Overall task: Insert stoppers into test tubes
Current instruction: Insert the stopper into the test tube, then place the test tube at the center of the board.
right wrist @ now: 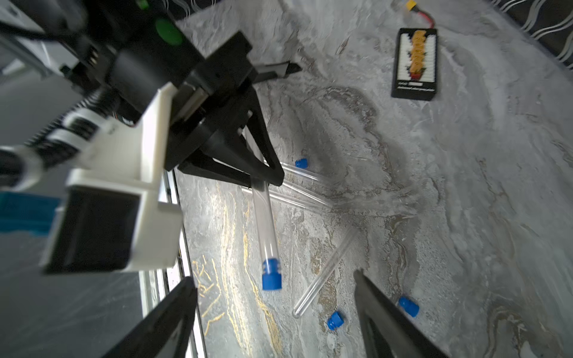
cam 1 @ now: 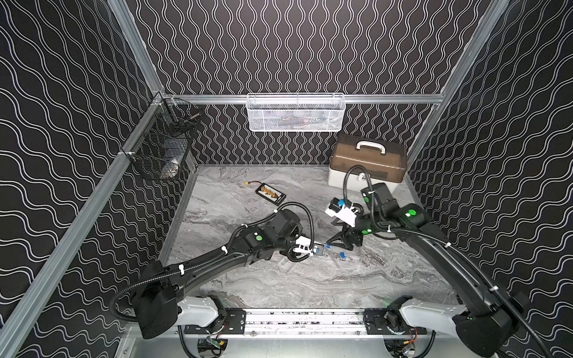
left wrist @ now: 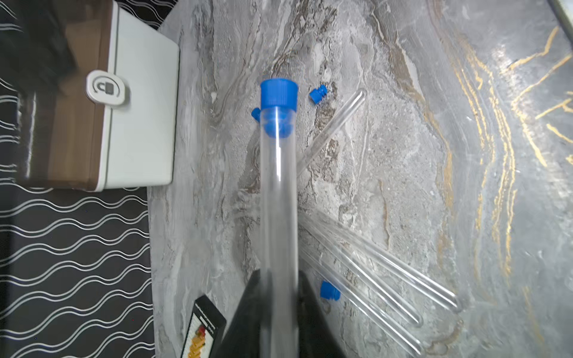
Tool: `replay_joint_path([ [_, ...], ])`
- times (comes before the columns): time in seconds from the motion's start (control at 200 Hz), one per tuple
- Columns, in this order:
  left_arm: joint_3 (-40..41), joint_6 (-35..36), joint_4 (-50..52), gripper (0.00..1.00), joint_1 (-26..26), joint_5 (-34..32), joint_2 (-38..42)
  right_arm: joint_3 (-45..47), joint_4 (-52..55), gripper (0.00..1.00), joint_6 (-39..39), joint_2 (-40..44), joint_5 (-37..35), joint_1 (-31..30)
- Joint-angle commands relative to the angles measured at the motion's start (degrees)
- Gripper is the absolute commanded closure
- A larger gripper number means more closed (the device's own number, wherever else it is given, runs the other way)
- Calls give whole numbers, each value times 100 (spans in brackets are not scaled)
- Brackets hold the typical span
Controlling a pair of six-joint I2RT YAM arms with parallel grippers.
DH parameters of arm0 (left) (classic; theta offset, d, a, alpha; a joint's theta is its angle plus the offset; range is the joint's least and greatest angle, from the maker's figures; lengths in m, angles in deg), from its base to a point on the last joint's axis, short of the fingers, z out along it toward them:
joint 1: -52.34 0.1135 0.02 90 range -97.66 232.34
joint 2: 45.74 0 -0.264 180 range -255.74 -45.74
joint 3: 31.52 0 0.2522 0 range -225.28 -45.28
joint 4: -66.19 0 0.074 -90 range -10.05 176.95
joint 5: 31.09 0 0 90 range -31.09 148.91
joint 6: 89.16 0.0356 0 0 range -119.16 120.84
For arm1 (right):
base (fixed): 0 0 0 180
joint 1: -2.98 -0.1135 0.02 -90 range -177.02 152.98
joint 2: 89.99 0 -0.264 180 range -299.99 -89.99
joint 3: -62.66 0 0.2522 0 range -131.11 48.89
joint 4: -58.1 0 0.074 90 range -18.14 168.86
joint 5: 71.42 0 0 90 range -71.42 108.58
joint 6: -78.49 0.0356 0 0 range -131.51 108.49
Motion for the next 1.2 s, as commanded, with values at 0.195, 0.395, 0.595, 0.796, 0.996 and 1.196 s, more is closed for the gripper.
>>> replay_joint_path([
  [0.195,-598,-2468,668,100,962,1179,-555,1270,-1859,22,3374,760,-1711,747],
  [0.395,-1172,-3822,1314,100,1721,1997,-1192,1517,-2080,25,3915,581,-2048,894],
  [0.595,-1206,-3921,1299,100,1842,2039,-1245,1503,-2079,26,3680,435,-1950,921],
  [0.796,-1255,-4140,1356,100,2034,1974,-1417,1485,-2087,26,3539,368,-1883,956],
  [0.996,-1202,-4182,1476,100,2347,1471,-1826,1542,-2191,26,3407,283,-1818,965],
  [1.196,-1054,-4088,1184,100,2589,1303,-2075,1498,-2272,26,3227,64,-1694,965],
])
